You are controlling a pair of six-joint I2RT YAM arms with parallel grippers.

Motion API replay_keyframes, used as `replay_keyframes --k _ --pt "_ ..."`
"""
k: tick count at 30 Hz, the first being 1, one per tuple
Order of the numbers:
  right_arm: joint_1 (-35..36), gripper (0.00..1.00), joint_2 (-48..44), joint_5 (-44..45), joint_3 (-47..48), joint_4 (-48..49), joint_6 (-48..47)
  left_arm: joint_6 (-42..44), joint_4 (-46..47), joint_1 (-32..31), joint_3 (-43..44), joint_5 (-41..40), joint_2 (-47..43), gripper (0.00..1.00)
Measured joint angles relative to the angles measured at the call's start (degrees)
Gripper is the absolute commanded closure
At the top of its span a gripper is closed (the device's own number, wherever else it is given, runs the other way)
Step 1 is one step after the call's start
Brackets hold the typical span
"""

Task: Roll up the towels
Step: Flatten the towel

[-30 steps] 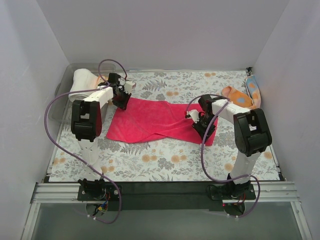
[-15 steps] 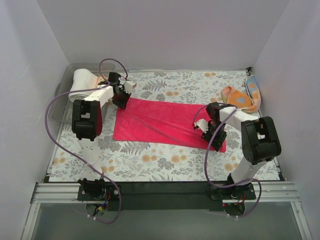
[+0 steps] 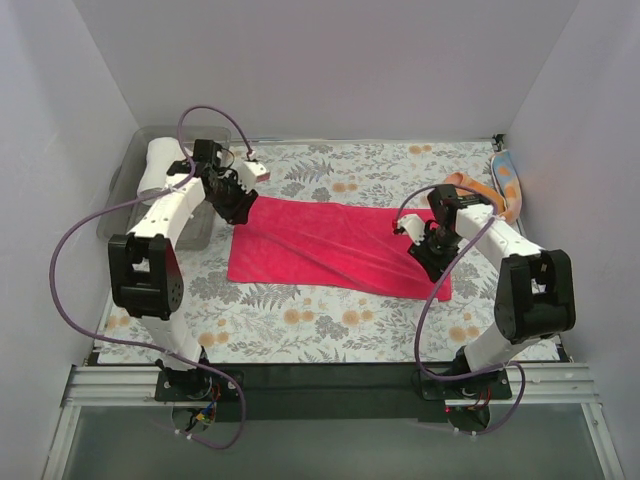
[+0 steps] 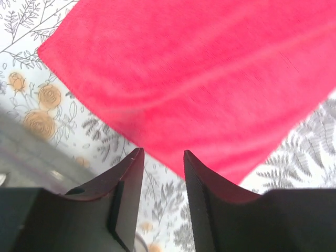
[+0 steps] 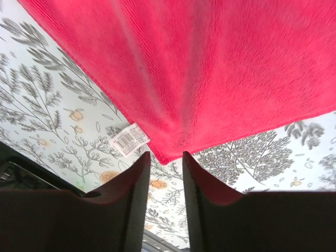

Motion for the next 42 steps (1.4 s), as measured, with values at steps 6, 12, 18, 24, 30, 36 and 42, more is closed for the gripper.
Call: replay_keyframes --k 6,12,18,24,30,36,42 --pt "-4.2 0.76 1.3 2.6 -4.7 0.4 0.7 4.8 -2.7 0.0 -8.4 -1.1 -5.2 0.80" --pt "-4.6 0.79 4.8 3.7 -6.7 3.6 2.6 7.0 -2.9 0.0 -16.7 -4.4 -4.1 0.84" --pt "-4.4 0.81 4.8 4.8 -8.5 6.0 3.1 7.8 -0.7 0.0 -19.9 -6.8 -3.7 0.86" --pt "-4.3 0.82 4.4 5.4 -9.0 6.7 3.4 8.7 1.6 0.0 -22.8 -8.0 -2.6 0.88" --pt "-4.2 0.83 3.7 5.8 -9.9 7.5 3.3 11.1 3.9 -0.1 -25.6 -9.4 -4.9 0.90" --pt "-5.7 0.85 2.1 6.5 -11.6 8.3 1.6 15.1 6.0 0.0 -30.9 -13.3 -9.4 0.93" --pt "-7.5 0.85 1.2 6.7 -12.8 8.4 -0.7 19.0 4.9 0.4 -32.7 -14.6 -11.1 0.93"
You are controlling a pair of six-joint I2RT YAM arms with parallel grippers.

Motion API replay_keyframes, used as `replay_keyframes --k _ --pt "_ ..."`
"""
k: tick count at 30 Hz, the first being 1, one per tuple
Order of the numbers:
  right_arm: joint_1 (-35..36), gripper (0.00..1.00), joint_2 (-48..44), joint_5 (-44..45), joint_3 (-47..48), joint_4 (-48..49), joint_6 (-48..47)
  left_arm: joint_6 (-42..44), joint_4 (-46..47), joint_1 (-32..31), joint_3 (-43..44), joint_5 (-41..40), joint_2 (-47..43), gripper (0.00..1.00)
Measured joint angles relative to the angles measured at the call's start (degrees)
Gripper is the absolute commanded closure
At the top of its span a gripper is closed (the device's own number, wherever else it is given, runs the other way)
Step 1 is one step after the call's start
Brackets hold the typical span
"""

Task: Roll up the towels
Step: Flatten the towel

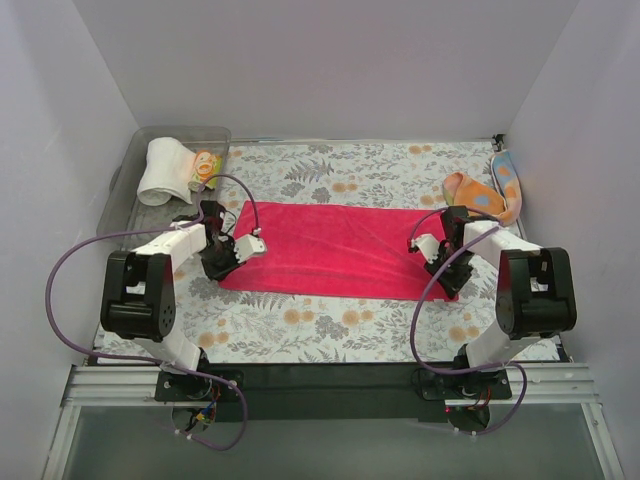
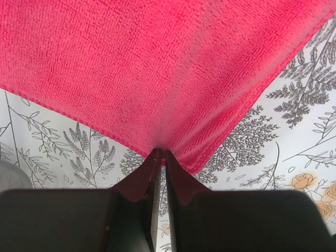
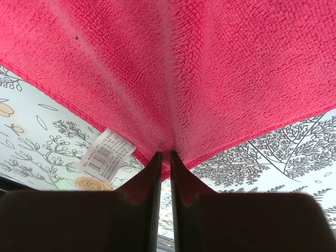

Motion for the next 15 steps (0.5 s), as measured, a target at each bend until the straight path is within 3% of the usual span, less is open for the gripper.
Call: replay_keyframes --k 5,15 --pt "0.0 0.83 -1.6 -0.3 -1.7 0.6 -2.9 1.7 -2.6 0.2 0.1 1.0 0.0 0.93" --pt "0.5 0.63 -3.1 -2.9 -2.0 -3.3 -7.0 2.1 -9.4 0.3 1.2 3.8 0.3 0.91"
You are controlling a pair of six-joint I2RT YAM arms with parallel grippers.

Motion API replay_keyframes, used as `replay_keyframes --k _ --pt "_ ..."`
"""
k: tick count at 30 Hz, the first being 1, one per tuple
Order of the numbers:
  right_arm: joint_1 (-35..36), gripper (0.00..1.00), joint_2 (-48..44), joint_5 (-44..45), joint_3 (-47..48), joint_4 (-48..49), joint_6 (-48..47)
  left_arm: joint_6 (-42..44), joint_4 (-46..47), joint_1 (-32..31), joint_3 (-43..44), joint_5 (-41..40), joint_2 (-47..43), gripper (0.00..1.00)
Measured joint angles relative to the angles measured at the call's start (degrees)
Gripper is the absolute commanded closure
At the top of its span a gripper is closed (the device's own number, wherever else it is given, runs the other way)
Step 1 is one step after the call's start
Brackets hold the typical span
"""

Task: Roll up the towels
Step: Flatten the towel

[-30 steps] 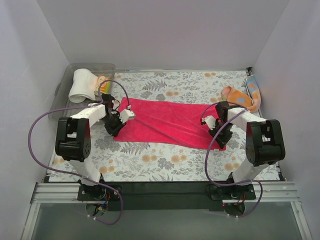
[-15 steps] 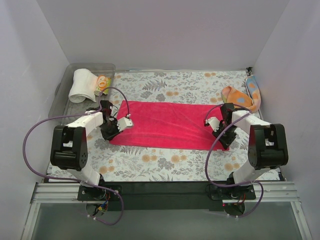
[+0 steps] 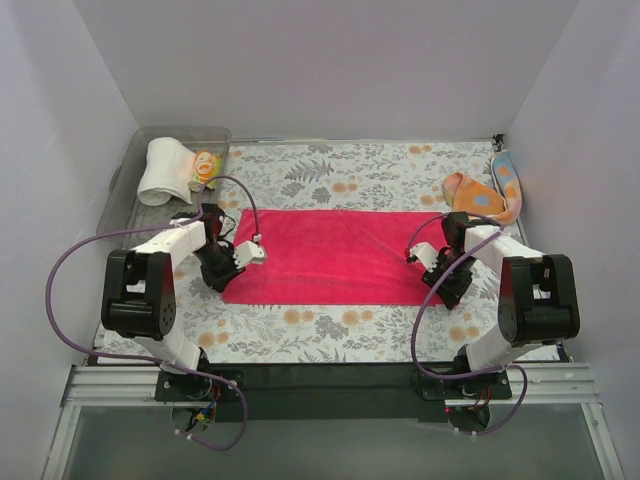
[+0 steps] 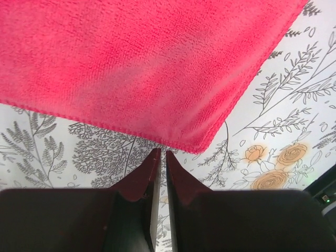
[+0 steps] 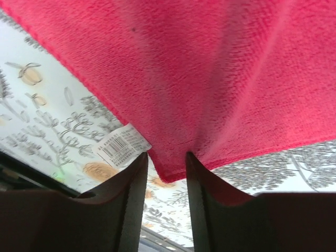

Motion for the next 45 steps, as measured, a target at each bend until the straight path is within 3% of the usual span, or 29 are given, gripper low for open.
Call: replay_keyframes --k 6,10,14,19,26,37,40,45 --pt "-0.2 0.52 0.0 -3.0 2.4 -7.4 -0.1 -0.7 -4.2 0.0 7.1 1.9 1.4 0.79" --pt "-2.1 0.51 0.3 -6.2 13.7 -12.1 -0.1 -2.0 -6.3 0.1 15.6 3.9 3.0 0.70" --pt "-4.3 0.60 4.3 -9.0 28.4 -12.6 1.3 -5.1 -5.7 0.2 26.1 5.9 6.5 0.66" --pt "-6.9 0.66 17.1 -8.7 43.6 -9.8 6.3 -11.4 -1.5 0.2 34.2 6.8 12.5 0.60" --pt "-7.8 0.64 32.2 -4.9 56.1 -6.1 11.1 -19.1 5.3 0.2 36.0 6.7 18.2 0.56" --pt "-7.8 0.58 38.9 -6.0 60.9 -4.9 13.9 -24.3 10.2 0.4 36.4 6.4 20.8 0.50" --pt "-7.8 0.61 40.1 -6.4 60.9 -4.9 14.2 -25.0 11.1 0.4 37.4 6.1 23.0 0.50" --pt "-7.8 0.84 42.4 -6.6 60.9 -4.8 15.3 -26.2 11.7 0.8 38.3 6.1 25.0 0.51"
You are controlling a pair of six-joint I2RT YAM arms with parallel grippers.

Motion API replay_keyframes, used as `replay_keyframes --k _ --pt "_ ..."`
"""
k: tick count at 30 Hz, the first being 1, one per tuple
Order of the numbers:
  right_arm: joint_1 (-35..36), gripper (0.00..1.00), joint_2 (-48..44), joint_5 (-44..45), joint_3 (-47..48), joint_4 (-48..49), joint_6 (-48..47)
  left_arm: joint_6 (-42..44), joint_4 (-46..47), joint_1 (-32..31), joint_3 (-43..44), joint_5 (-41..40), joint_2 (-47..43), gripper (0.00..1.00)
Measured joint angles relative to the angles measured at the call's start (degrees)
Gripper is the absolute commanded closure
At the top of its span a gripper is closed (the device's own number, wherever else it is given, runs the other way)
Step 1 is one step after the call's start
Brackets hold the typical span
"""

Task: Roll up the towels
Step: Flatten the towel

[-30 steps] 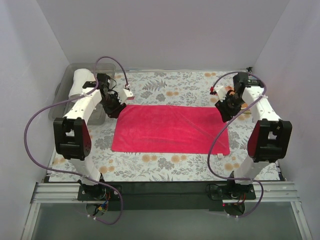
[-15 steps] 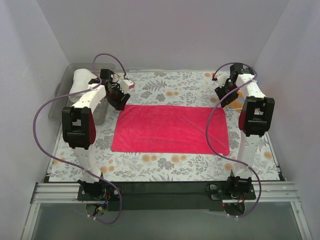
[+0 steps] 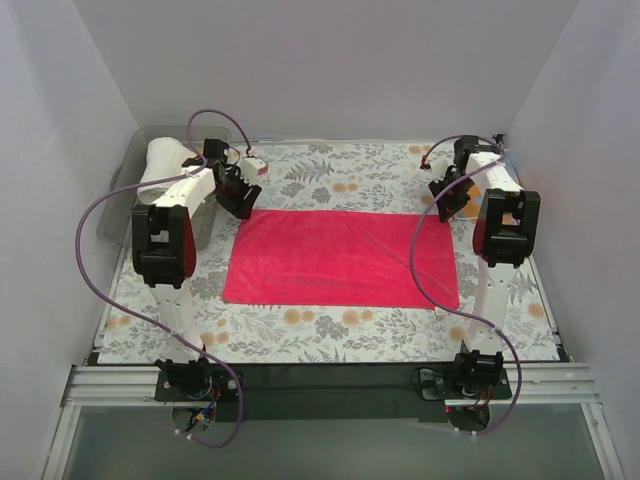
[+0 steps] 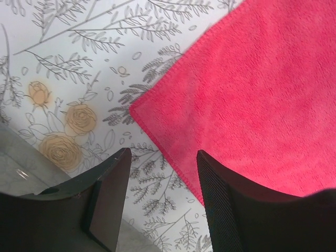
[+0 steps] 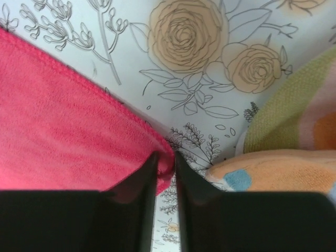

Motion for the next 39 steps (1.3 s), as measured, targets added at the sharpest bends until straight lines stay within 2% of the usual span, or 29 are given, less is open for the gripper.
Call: replay_keyframes --k 4,20,27,34,39 --pt "0.0 0.99 0.2 0.3 0.1 0.2 0.1 -1.3 0.3 0.4 2.7 -0.1 1.8 0.52" --pt "0.0 0.99 0.2 0.7 0.1 1.0 0.0 -3.7 1.6 1.3 10.1 2.1 7.5 0.57" --pt "0.0 0.99 0.2 0.7 0.1 1.0 0.0 -3.4 1.3 1.6 10.2 2.3 10.4 0.61" --pt "0.0 0.99 0.2 0.7 0.1 1.1 -0.2 -2.0 2.5 1.8 8.5 2.1 10.7 0.69" --pt "0.0 0.99 0.2 0.7 0.1 1.1 -0.2 -1.2 3.5 1.8 7.5 2.8 10.3 0.69"
